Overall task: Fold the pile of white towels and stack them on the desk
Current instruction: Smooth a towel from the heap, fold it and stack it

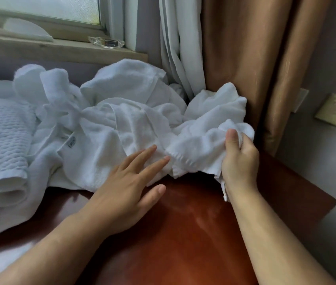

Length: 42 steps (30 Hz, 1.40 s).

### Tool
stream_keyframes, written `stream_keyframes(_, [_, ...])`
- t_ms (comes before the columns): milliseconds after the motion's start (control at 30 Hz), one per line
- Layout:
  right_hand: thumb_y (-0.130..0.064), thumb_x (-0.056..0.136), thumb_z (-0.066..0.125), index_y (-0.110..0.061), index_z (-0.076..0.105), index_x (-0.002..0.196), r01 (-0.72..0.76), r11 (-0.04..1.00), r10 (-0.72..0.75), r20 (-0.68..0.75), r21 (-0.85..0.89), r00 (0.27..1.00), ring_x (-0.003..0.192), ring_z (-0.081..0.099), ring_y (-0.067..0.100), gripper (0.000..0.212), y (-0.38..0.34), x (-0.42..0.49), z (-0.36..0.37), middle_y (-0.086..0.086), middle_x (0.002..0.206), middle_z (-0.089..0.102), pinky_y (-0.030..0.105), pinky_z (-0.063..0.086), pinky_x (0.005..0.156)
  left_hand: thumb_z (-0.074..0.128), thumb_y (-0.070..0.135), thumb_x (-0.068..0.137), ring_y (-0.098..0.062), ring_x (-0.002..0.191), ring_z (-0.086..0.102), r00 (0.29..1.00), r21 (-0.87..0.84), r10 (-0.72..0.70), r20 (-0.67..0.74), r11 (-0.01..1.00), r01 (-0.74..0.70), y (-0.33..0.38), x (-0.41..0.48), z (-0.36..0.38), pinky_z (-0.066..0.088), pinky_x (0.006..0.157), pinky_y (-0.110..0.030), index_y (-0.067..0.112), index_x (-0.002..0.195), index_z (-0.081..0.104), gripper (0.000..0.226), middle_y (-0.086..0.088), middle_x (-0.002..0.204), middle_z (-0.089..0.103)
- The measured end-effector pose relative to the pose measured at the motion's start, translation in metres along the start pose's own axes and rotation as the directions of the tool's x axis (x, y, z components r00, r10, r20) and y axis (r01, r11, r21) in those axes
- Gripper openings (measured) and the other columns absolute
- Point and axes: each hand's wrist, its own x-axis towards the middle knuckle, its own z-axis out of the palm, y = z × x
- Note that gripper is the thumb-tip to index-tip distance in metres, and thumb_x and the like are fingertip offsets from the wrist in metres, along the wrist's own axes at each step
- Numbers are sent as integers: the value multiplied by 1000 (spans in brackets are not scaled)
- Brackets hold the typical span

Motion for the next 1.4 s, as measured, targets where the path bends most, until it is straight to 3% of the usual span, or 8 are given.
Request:
stream_keyframes(233, [-49, 98, 52, -15, 67, 127, -234, 765, 18, 343, 600, 939, 120, 65, 29, 47, -43, -54, -8, 12, 125, 70, 42, 53, 100, 34, 50, 99, -3, 89, 62, 841, -611, -339, -421, 792, 14, 8, 9, -18, 46, 76, -17, 33, 91, 71, 41, 15, 92, 67])
stream_keyframes(433, [-52, 82, 67, -5, 82, 85, -591, 670, 166, 685, 450, 709, 76, 74, 4, 49, -59, -70, -6, 2, 80, 78, 17, 57, 68, 32, 86, 78, -21, 70, 71, 883, -904, -200, 425, -40, 426, 25, 15, -51, 54, 51, -25, 9, 120, 70, 95, -13, 99, 74])
stream_keyframes(700, [-38, 88, 66, -12, 76, 110, -548, 836, 137, 955, 31, 262, 118, 66, 24, 36, -53, -100, 0, 11, 119, 73, 35, 51, 100, 76, 31, 78, -22, 124, 63, 919, -925, -169, 357, 73, 372, 16, 12, -57, 49, 104, -38, 19, 149, 48, 77, -8, 141, 61])
stream_keyframes(933, [-30, 99, 58, -21, 72, 100, -372, 925, 74, 996, -84, -43, 102, 66, 10, 17, -65, -102, 1, -3, 103, 71, 28, 50, 92, 82, 36, 72, -3, 109, 68, 932, -902, -184, 312, 252, 352, 18, 11, -53, 55, 82, -16, 43, 155, 25, 100, 20, 115, 73])
stream_keyframes(1033, [-55, 91, 65, -22, 72, 87, -263, 958, -67, 980, 115, 186, 82, 68, 17, 34, -70, -90, 0, 2, 85, 72, 34, 53, 79, 76, 20, 85, -4, 109, 69, 942, -916, -179, 282, 241, 320, 21, 13, -49, 54, 83, -14, 32, 148, 38, 74, 17, 119, 72])
stream_keyframes(1167, [-69, 83, 54, -21, 66, 72, 132, 988, -151, 325, 80, 933, 62, 62, 8, 51, -46, -46, -5, -1, 67, 69, 34, 52, 65, 73, 48, 76, 3, 89, 67, 890, -829, -437, 133, 443, 341, 33, 13, -38, 51, 90, -33, 33, 114, 62, 43, 25, 100, 71])
stream_keyframes(1267, [-76, 78, 51, -20, 73, 102, -87, 996, 84, 266, 0, 960, 91, 71, 8, 64, -34, -5, -4, -5, 94, 76, 43, 57, 89, 57, 78, 67, -1, 51, 50, 867, -586, -472, -157, 752, 303, 50, 13, -38, 42, 55, -26, 27, 75, 50, 52, 20, 58, 56])
stream_keyframes(1400, [-94, 64, 56, -22, 76, 109, -183, 949, 306, 614, -256, 728, 93, 74, 10, 87, -39, 22, 4, -6, 96, 79, 39, 58, 91, 71, 87, 49, 0, 59, 62, 918, -252, -262, 298, 906, 340, 68, 7, -36, 43, 45, -16, 38, 88, 52, 65, 13, 78, 64])
